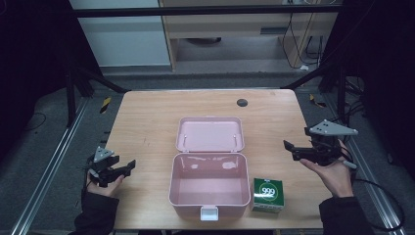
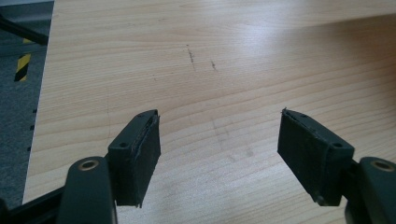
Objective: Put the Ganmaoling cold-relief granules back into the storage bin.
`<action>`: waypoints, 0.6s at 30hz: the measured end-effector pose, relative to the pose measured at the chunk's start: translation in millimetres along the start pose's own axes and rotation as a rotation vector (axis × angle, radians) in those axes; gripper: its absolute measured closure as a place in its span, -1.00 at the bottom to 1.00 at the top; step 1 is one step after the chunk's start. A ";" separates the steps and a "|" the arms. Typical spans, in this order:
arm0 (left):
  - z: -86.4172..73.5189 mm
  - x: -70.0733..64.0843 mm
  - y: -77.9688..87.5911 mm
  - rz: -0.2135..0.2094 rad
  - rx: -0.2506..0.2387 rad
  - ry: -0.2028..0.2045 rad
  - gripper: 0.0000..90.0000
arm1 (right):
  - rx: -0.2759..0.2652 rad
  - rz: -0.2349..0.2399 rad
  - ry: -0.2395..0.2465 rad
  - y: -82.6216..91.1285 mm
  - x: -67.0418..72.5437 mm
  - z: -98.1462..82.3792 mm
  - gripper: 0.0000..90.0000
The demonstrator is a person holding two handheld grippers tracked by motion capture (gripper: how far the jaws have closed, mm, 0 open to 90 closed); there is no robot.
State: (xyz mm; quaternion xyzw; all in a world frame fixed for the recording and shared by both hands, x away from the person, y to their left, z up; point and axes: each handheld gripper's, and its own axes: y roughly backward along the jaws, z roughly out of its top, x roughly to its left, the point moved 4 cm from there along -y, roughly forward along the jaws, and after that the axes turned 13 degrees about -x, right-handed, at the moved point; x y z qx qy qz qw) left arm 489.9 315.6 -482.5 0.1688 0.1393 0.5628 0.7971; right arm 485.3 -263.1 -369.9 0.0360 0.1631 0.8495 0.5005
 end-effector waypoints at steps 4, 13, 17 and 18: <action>-1.5 -0.9 -1.1 0.001 0.006 -0.004 -0.35 | 0.047 0.063 0.061 2.3 10.0 9.8 -0.68; -3.8 -6.1 -5.5 -0.005 0.026 -0.029 -0.35 | 0.137 0.199 0.195 6.6 36.5 18.5 -0.71; -4.9 -6.4 -6.3 -0.007 0.035 -0.041 -0.36 | 0.175 0.242 0.224 7.5 42.7 17.4 -0.73; -5.1 -6.1 -6.5 -0.007 0.037 -0.041 -0.36 | 0.187 0.252 0.234 7.7 43.9 16.7 -0.74</action>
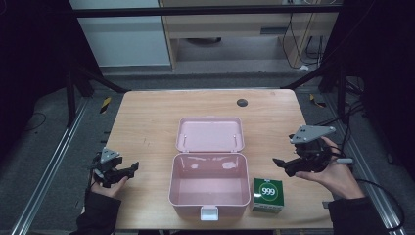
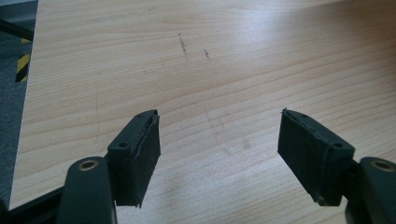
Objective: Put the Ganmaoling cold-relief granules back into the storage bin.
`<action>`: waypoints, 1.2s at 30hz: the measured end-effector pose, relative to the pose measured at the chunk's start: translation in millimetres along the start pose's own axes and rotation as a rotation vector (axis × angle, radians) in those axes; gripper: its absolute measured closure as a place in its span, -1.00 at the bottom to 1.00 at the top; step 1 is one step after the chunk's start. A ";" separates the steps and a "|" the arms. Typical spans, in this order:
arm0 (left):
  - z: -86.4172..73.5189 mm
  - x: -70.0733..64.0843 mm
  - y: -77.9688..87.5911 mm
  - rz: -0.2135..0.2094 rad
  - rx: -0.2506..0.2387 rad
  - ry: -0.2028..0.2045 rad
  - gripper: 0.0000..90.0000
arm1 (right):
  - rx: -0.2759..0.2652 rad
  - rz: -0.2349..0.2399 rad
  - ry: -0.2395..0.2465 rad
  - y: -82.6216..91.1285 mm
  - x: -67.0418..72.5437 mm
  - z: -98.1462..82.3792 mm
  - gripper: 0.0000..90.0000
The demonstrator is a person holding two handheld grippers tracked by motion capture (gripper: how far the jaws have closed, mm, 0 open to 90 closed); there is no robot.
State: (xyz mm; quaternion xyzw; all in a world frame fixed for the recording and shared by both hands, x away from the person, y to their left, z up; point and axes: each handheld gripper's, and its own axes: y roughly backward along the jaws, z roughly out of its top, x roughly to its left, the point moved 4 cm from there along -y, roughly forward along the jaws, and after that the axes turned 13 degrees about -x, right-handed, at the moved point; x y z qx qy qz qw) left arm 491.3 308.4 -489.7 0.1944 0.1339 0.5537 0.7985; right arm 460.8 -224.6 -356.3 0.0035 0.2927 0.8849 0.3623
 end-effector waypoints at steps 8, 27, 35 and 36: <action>-1.0 1.7 -0.1 0.004 0.008 0.000 -0.36 | 0.112 0.093 0.099 -4.4 17.2 -5.2 -0.77; -1.6 0.7 -1.4 -0.002 0.015 -0.010 -0.37 | 0.259 0.241 0.198 -20.8 49.0 -22.5 -0.86; -1.8 1.0 -1.7 -0.002 0.015 -0.010 -0.37 | 0.302 0.304 0.211 -29.2 59.5 -34.0 -0.89; -1.8 1.0 -1.5 -0.002 0.016 -0.010 -0.37 | 0.311 0.310 0.213 -30.3 60.7 -35.6 -0.90</action>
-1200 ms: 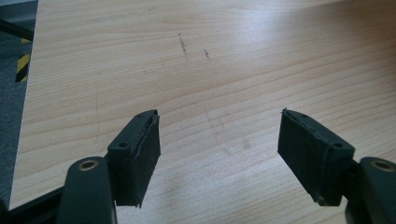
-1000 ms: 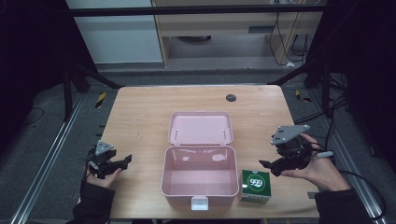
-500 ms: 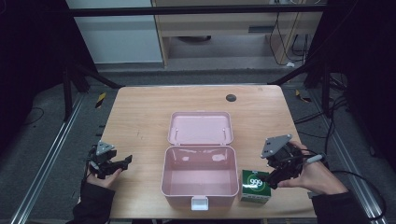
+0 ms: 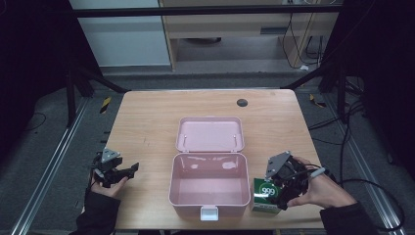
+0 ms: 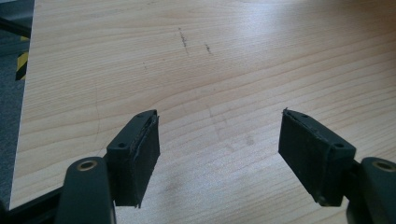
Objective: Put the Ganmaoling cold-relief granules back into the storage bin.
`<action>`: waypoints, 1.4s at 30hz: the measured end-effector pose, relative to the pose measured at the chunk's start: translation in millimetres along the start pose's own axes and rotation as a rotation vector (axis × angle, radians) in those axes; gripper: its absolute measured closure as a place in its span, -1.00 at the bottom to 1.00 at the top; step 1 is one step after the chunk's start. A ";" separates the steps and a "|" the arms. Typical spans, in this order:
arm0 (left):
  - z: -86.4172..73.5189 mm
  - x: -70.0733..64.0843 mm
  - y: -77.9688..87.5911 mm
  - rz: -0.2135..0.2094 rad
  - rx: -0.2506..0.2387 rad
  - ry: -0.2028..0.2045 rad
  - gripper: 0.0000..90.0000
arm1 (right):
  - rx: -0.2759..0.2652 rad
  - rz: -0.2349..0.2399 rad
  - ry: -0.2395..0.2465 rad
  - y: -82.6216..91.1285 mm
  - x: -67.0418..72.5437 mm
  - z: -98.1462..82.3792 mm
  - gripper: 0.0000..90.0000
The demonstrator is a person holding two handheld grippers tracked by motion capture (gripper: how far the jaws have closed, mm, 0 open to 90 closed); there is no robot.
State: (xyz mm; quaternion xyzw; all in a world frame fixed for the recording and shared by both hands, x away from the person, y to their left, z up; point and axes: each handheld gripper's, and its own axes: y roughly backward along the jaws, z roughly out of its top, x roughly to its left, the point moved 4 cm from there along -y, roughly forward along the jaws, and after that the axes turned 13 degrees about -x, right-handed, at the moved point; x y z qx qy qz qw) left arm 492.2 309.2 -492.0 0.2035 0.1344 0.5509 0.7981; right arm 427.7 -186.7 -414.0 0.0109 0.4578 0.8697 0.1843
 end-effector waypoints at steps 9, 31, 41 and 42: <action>0.1 -0.1 -0.4 -0.001 -0.001 -0.001 -0.37 | 0.045 0.042 0.007 -13.0 5.1 -7.1 -0.93; -0.5 -0.1 -1.9 -0.001 0.006 -0.004 -0.37 | 0.084 0.081 0.013 -42.6 6.2 -23.3 -0.94; -0.4 -0.1 -1.9 -0.002 0.006 -0.005 -0.37 | 0.125 0.103 0.038 -56.6 7.0 -23.8 -0.86; -0.2 -0.3 -1.7 -0.003 0.004 -0.005 -0.37 | 0.137 0.106 0.033 -58.2 7.2 -24.1 -0.84</action>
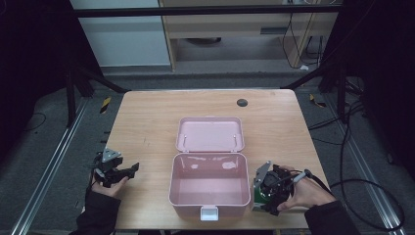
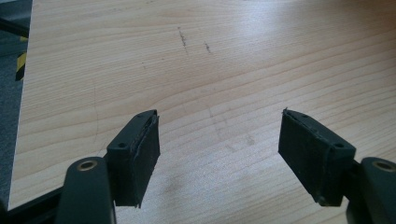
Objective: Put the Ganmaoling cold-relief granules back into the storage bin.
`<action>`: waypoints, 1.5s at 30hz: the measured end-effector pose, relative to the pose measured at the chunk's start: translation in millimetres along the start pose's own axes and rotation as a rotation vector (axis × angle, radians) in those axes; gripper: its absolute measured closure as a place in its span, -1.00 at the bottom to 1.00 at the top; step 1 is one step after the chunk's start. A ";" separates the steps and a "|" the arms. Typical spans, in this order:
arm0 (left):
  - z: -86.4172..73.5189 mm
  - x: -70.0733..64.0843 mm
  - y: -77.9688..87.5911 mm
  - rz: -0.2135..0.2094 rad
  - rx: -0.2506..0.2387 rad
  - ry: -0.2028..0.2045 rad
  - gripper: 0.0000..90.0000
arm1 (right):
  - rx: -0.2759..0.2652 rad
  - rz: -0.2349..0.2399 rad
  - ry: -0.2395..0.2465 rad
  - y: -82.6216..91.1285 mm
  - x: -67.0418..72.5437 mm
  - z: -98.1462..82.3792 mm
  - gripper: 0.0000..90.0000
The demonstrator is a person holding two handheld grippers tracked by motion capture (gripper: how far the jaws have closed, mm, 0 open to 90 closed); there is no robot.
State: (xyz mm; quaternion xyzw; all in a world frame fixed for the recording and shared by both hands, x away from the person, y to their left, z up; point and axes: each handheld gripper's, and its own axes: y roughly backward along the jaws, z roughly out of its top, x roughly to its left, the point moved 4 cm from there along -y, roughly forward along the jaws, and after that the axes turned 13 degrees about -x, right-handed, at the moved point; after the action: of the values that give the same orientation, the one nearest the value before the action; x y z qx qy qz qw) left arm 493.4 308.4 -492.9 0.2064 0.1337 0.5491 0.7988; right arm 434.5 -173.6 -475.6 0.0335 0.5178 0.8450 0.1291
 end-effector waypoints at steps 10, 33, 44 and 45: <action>0.2 -0.2 -0.5 0.000 0.000 -0.001 -0.36 | -0.018 0.018 -0.034 -4.5 -1.3 -6.5 -0.71; -0.1 -1.4 -1.2 -0.004 0.003 0.001 -0.35 | -0.091 0.005 -0.042 31.7 -5.1 -5.2 -0.64; -0.4 -1.0 -1.3 -0.005 0.007 -0.003 -0.35 | -0.140 -0.019 -0.019 62.9 -7.9 8.8 -0.64; -0.4 -1.0 -1.3 -0.005 0.008 -0.004 -0.35 | -0.144 -0.024 -0.008 69.3 -8.7 11.9 -0.64</action>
State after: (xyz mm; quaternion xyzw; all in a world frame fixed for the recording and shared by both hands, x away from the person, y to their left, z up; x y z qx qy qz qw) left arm 493.9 307.2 -494.0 0.2101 0.1348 0.5462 0.7996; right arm 432.5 -195.3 -408.3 0.0212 0.4557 0.8783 0.1432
